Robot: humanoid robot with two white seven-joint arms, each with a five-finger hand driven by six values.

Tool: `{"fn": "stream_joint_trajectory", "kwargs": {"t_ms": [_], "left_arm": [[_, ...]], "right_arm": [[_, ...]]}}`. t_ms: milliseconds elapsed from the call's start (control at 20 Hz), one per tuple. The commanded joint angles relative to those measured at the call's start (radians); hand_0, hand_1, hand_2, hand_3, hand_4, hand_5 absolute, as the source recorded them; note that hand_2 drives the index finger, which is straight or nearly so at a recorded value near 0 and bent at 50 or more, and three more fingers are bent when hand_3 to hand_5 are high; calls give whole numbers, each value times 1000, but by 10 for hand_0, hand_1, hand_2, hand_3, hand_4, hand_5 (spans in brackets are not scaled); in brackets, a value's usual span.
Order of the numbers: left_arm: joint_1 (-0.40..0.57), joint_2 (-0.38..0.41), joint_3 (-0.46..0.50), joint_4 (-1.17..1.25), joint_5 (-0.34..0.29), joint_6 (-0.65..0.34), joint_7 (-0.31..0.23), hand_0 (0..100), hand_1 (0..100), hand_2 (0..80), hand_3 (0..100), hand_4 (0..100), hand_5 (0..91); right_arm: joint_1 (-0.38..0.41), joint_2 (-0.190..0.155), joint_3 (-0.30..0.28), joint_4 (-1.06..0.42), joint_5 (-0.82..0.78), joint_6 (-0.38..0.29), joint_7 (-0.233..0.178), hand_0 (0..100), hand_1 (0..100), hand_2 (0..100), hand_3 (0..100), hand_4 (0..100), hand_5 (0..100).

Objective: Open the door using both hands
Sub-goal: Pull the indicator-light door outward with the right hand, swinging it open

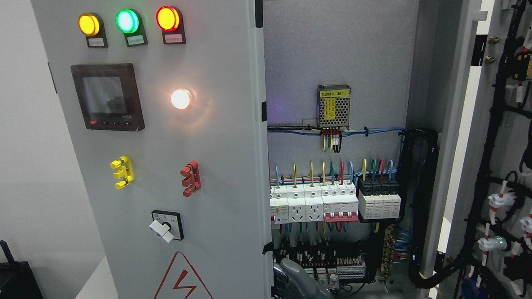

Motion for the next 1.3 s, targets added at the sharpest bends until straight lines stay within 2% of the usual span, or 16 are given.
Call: {"fn": "stream_joint_trajectory", "kwargs": {"t_ms": [0, 501, 902, 1252], "left_arm": [[0, 0, 0, -32, 0, -7, 0, 0, 0, 0, 0, 31, 0], [0, 0, 0, -32, 0, -7, 0, 0, 0, 0, 0, 31, 0], [0, 0, 0, -32, 0, -7, 0, 0, 0, 0, 0, 31, 0], [0, 0, 0, -32, 0, -7, 0, 0, 0, 0, 0, 31, 0]], "right_arm": [[24, -1, 38, -83, -13, 1, 0, 107, 0, 0, 0, 0, 0], [36, 0, 86, -128, -13, 1, 0, 107, 0, 0, 0, 0, 0], [45, 8, 147, -149, -13, 1, 0, 107, 0, 0, 0, 0, 0], [47, 11, 169, -177, -13, -1, 0, 107, 0, 0, 0, 0, 0]]}}
